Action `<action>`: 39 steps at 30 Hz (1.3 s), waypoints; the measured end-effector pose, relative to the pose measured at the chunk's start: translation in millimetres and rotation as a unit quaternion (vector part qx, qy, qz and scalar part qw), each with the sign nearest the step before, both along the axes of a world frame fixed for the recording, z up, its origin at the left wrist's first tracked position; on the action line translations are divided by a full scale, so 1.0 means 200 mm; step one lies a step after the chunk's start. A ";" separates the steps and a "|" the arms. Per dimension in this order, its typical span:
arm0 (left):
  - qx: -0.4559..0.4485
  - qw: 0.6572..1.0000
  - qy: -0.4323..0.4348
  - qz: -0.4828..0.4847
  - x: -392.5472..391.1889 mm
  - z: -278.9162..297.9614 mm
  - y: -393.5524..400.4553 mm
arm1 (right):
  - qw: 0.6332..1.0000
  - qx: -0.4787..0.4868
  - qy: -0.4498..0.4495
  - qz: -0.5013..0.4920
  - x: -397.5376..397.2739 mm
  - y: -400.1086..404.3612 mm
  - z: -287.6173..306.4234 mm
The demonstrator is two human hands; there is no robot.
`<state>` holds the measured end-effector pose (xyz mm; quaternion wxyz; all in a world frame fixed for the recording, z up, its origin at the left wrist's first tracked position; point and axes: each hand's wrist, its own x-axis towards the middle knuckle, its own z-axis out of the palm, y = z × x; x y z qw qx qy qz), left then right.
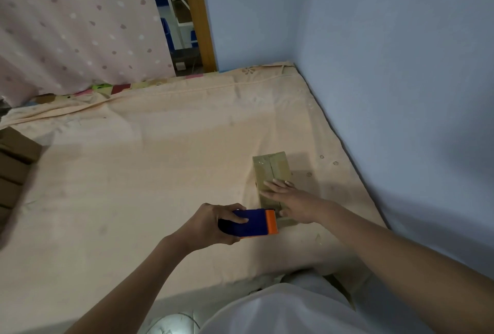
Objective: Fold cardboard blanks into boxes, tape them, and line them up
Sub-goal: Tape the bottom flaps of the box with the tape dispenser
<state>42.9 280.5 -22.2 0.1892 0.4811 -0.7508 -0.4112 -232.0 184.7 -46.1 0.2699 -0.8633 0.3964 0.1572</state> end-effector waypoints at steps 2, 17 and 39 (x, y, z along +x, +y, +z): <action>-0.002 1.000 -0.007 -0.005 -0.01 0.00 0.00 | 1.000 -0.007 0.015 0.024 0.02 -0.03 0.01; 0.004 0.999 -0.028 -0.030 0.00 0.02 -0.03 | 0.998 0.061 -0.033 0.004 -0.02 -0.07 -0.07; 0.037 0.998 -0.036 -0.044 0.13 0.12 -0.07 | 0.989 0.124 -0.065 -0.051 -0.01 -0.08 -0.07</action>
